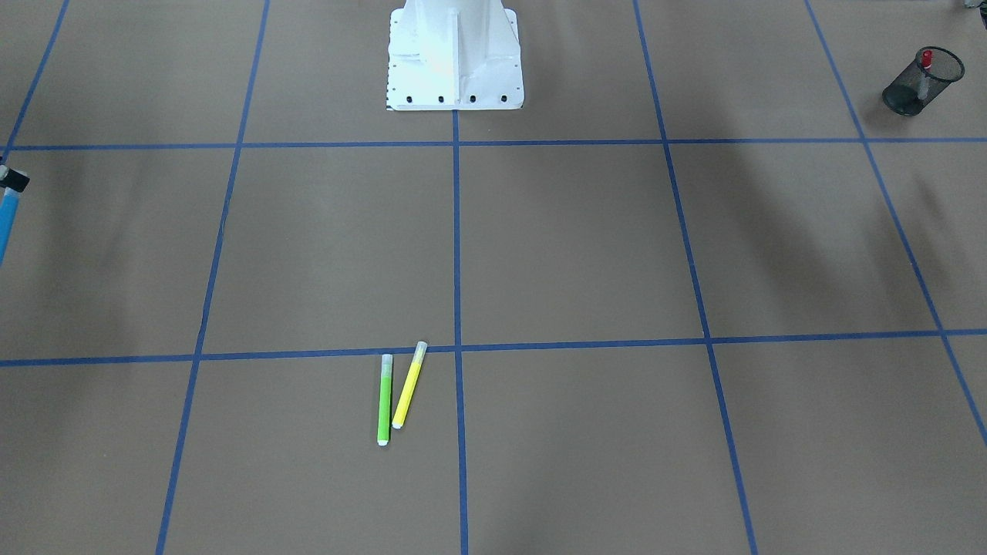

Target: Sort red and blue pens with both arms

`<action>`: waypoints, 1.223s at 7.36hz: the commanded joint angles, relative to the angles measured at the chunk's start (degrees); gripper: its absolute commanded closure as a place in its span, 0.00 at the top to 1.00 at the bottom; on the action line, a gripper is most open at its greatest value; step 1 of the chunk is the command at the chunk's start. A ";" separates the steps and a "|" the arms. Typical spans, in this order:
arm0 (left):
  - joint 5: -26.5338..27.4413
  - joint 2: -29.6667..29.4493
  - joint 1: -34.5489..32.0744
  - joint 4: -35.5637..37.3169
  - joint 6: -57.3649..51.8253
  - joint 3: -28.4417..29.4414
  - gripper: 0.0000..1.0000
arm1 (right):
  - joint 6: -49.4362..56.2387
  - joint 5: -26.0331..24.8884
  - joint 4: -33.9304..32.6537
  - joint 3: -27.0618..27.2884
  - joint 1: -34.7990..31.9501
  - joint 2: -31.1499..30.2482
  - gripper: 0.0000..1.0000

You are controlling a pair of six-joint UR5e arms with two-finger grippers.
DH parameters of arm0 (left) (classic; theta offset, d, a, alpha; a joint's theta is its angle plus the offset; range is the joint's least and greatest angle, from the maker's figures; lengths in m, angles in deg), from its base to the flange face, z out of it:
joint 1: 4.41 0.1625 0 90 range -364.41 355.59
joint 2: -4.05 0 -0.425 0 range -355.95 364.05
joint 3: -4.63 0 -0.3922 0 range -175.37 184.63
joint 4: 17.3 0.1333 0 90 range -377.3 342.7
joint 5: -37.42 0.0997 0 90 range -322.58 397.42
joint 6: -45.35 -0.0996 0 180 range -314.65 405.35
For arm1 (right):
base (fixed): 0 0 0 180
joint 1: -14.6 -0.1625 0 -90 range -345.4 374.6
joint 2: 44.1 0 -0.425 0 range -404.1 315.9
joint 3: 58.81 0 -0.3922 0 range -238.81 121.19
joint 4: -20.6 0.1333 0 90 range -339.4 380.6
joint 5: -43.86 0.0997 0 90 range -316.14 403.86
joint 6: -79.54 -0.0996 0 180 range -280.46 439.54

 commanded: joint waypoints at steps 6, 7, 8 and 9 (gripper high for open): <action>-8.14 -5.52 0.44 -21.70 7.62 -6.24 1.00 | 53.05 -18.08 -29.66 -8.55 -12.01 1.06 0.00; -8.23 -5.53 0.53 -21.78 8.25 -7.03 1.00 | 55.99 -19.49 -32.69 -8.80 -12.82 0.10 0.00; -8.32 -6.57 1.05 -22.13 10.00 -7.39 1.00 | 62.89 -22.81 -36.64 -8.98 -13.09 -1.64 0.00; -9.10 -7.45 1.49 -22.57 10.45 -8.00 1.00 | 71.14 -26.15 -43.29 -8.98 -14.83 -2.01 0.00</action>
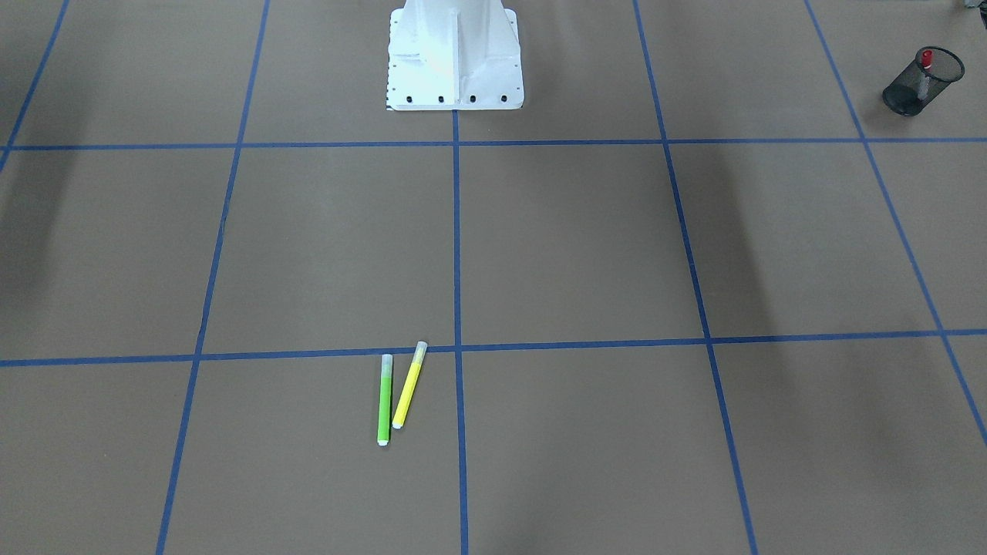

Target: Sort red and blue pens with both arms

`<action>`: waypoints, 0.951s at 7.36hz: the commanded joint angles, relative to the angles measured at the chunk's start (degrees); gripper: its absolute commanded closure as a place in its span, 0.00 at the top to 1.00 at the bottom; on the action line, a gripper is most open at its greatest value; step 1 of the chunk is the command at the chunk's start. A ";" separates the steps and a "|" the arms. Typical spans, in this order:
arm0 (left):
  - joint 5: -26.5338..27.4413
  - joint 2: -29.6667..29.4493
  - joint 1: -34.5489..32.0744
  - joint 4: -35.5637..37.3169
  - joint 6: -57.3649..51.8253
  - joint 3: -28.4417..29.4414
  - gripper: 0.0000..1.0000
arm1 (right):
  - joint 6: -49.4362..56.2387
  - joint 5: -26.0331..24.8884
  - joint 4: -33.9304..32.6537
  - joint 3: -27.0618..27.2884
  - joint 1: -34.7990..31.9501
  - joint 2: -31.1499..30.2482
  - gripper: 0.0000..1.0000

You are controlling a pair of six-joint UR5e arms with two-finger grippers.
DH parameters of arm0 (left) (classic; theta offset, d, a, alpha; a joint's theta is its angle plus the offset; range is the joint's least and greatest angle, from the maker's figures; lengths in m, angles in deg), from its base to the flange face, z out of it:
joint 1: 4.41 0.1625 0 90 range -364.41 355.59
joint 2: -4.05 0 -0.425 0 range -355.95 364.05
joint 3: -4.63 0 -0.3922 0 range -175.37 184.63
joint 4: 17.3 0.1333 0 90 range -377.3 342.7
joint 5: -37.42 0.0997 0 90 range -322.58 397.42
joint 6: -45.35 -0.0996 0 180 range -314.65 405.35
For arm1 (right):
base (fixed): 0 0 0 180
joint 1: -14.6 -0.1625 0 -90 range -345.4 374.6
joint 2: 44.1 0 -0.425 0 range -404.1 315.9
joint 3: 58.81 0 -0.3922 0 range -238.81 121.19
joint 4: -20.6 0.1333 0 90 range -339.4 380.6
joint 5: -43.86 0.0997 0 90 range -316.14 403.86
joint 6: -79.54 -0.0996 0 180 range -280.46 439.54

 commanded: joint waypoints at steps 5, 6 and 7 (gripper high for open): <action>-3.76 -3.39 5.62 -7.95 5.68 -0.40 1.00 | 34.23 -11.03 -35.57 0.53 -8.06 -3.33 0.00; -3.85 -3.39 5.72 -10.33 7.53 -0.66 1.00 | 36.70 -13.30 -39.88 0.61 -9.47 -3.43 0.00; -3.76 -3.39 5.81 -10.88 7.64 -0.92 1.00 | 39.59 -14.98 -44.01 0.79 -9.66 -4.47 0.00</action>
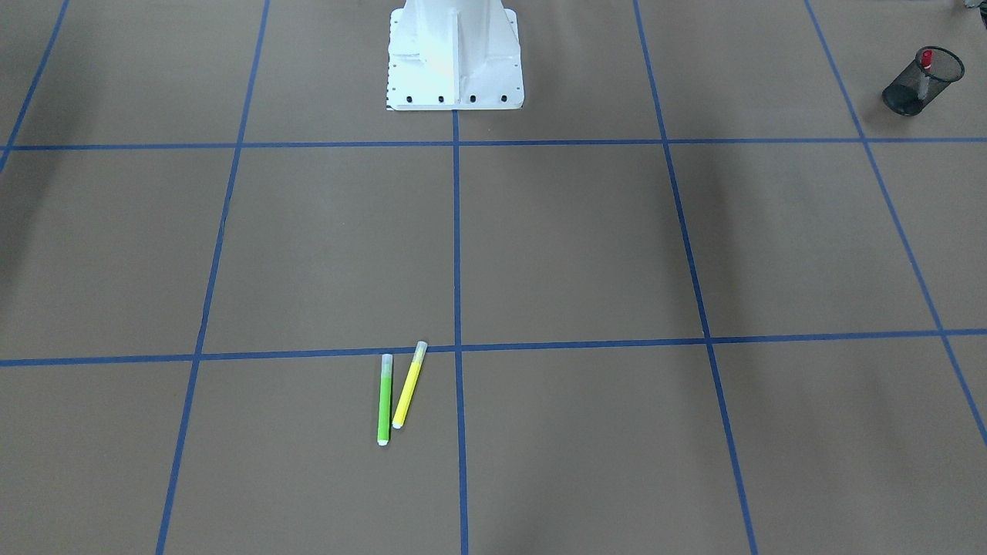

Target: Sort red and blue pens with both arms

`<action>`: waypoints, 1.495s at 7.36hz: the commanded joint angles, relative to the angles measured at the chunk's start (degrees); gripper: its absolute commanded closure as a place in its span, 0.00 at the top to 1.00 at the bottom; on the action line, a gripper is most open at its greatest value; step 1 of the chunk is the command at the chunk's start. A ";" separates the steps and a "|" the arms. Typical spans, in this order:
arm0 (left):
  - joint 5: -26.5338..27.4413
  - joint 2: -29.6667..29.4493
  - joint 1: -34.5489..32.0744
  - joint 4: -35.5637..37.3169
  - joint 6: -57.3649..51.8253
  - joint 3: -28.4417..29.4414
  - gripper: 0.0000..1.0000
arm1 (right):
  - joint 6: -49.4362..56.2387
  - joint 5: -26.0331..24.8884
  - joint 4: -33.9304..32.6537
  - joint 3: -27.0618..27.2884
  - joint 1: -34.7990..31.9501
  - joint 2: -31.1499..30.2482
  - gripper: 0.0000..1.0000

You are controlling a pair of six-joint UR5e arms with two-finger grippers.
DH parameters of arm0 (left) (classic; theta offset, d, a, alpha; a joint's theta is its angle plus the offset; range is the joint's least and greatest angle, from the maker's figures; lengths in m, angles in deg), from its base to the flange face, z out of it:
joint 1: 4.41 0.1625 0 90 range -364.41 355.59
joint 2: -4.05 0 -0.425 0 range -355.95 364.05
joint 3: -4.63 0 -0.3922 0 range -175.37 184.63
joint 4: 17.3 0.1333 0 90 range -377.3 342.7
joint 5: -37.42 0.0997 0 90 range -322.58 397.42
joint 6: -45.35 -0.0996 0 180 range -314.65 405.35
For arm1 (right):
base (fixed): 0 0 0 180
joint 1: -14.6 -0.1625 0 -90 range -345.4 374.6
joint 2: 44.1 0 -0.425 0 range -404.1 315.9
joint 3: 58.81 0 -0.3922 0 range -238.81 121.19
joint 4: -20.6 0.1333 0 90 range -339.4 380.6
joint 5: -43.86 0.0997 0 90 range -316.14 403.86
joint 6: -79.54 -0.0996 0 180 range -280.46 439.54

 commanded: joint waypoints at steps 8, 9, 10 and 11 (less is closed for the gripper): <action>0.01 -0.03 0.24 -1.78 1.09 -0.78 1.00 | 6.72 -0.90 -5.83 -4.36 -1.64 -9.60 0.00; 0.01 -0.03 0.24 -1.78 1.09 -0.79 1.00 | 6.46 -0.29 -3.31 -6.03 -1.64 -9.60 0.29; 0.01 -0.03 0.24 -1.70 1.09 -0.70 1.00 | 6.20 2.07 -0.76 -7.61 -1.64 -9.16 0.41; 0.01 -0.03 0.16 -1.70 1.09 -0.70 1.00 | 5.67 2.79 -0.82 -8.15 -1.55 -8.29 0.44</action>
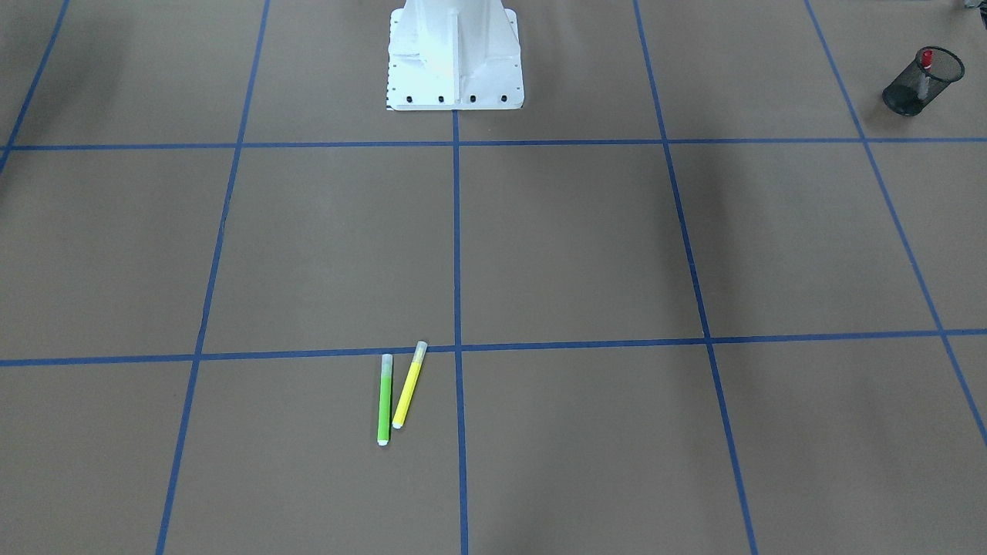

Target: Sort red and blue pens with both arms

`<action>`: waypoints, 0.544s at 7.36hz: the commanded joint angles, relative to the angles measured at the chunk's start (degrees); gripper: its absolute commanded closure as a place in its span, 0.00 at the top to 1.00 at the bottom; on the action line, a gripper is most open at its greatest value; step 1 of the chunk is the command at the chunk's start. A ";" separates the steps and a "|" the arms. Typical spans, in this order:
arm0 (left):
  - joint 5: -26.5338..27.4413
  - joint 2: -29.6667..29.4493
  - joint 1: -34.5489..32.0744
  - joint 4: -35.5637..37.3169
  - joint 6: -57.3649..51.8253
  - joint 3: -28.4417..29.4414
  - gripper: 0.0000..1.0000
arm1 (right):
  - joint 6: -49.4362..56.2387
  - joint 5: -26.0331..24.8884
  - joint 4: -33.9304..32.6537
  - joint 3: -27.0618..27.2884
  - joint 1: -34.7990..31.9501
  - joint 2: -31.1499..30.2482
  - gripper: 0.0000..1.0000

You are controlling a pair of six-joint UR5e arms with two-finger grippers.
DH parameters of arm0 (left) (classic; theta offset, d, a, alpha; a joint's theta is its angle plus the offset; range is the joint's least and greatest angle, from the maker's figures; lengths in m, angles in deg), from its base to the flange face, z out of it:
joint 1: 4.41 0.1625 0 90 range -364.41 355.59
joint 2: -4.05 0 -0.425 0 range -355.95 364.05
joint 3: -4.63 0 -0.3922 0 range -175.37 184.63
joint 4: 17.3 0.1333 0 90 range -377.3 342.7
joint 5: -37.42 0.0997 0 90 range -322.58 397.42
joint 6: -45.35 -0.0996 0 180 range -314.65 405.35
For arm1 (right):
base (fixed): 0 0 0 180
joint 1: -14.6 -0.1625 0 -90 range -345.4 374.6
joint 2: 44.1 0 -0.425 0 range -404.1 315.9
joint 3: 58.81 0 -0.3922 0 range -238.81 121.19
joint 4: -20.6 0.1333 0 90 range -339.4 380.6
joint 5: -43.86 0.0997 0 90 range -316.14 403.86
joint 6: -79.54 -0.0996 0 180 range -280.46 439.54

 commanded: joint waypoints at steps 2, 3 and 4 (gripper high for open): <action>0.00 -0.09 0.01 0.21 0.09 0.04 1.00 | -0.71 3.45 1.20 -1.57 0.06 1.81 1.00; 0.00 -0.09 0.01 0.21 0.09 0.04 1.00 | -0.71 5.30 1.12 -1.22 -0.02 4.34 1.00; 0.44 0.00 0.01 0.03 -0.26 -0.05 1.00 | -0.53 6.79 1.20 0.52 -0.02 8.19 1.00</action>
